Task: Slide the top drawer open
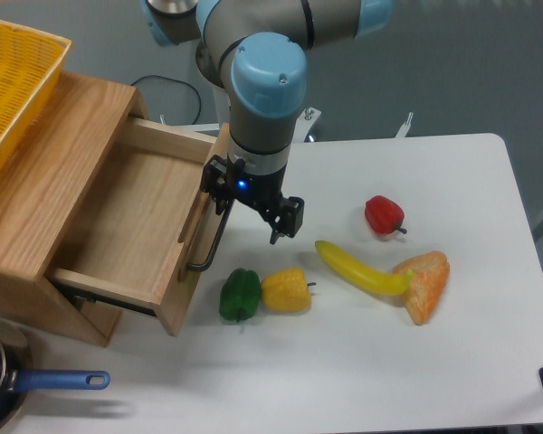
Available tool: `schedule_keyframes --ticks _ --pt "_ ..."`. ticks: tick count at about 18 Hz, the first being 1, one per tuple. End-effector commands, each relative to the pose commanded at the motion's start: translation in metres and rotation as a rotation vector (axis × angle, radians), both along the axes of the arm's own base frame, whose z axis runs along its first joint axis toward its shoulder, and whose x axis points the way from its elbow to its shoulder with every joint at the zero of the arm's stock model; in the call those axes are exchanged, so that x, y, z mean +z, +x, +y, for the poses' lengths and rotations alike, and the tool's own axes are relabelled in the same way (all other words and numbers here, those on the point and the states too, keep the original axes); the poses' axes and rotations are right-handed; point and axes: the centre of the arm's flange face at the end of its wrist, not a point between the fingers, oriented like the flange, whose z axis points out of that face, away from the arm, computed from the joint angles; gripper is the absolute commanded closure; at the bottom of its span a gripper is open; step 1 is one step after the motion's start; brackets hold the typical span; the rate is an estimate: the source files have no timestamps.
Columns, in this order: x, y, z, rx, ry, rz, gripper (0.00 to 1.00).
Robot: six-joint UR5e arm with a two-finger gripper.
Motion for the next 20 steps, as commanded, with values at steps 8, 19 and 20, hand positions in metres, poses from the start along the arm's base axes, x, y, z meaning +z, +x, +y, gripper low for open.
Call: schedule_keyframes --ticks 8,19,20 --pt "0.012 0.001 -0.013 -0.024 0.001 -0.002 0.00" --pt "0.019 -0.031 -0.052 -0.371 0.016 0.056 0.00" --pt "0.019 -0.035 -0.056 -0.423 -0.002 0.074 0.00"
